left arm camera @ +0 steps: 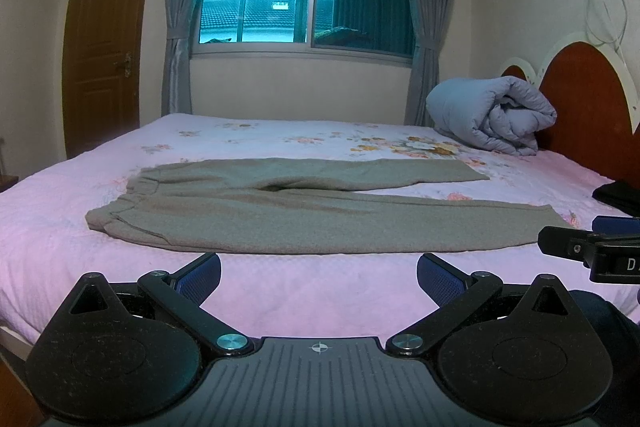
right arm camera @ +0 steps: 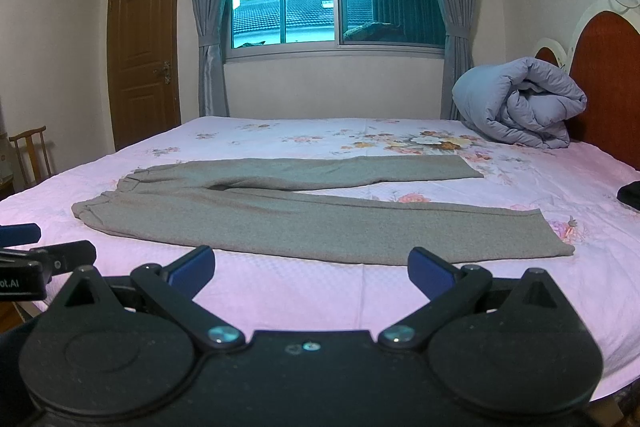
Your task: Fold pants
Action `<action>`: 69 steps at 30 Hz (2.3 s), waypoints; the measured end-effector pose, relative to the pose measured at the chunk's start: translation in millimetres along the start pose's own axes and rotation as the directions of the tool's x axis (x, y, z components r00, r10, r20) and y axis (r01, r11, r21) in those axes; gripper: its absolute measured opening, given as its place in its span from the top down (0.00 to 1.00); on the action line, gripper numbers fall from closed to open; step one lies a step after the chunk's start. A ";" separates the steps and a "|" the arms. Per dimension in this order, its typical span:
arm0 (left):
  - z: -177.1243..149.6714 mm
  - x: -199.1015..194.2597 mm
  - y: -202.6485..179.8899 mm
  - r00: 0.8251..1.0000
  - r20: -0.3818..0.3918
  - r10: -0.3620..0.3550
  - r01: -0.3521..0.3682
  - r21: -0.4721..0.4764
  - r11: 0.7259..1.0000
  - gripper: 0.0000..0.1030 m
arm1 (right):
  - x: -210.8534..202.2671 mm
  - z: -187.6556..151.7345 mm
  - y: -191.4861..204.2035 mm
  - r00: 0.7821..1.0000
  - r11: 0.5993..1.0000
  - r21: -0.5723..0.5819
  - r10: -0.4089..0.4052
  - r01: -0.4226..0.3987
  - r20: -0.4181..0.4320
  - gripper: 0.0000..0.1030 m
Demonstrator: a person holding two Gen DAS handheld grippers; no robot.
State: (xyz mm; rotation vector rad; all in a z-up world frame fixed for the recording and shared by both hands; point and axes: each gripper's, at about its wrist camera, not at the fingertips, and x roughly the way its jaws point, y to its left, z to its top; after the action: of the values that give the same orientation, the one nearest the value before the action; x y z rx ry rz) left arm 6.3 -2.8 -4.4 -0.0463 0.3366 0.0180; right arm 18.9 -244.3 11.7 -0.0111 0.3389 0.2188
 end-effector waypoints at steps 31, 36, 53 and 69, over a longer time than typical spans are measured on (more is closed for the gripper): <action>1.2 1.2 -1.0 1.000 -0.004 0.000 0.000 0.004 1.000 0.00 | -1.0 -0.4 0.4 1.000 1.000 -0.002 -0.001 0.001 -0.003 0.06; 1.4 1.3 -1.1 1.000 -0.004 0.000 0.000 0.004 1.000 0.00 | -1.1 -0.3 0.4 1.000 1.000 -0.001 -0.001 0.001 -0.003 0.06; 1.6 1.3 -1.5 1.000 -0.003 0.001 -0.001 0.006 1.000 0.00 | -0.9 -0.2 0.2 1.000 1.000 -0.001 -0.001 0.001 -0.005 0.06; 51.5 65.9 106.0 0.989 -0.099 0.108 -0.122 -0.148 0.981 0.00 | 51.8 45.3 -49.9 1.000 0.999 0.043 0.012 -0.012 -0.006 0.06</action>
State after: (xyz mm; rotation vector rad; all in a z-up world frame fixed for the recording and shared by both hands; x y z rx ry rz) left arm 82.8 106.2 17.8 -0.1811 0.4280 0.1568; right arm 92.2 -279.9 36.0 0.0331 0.3499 0.2233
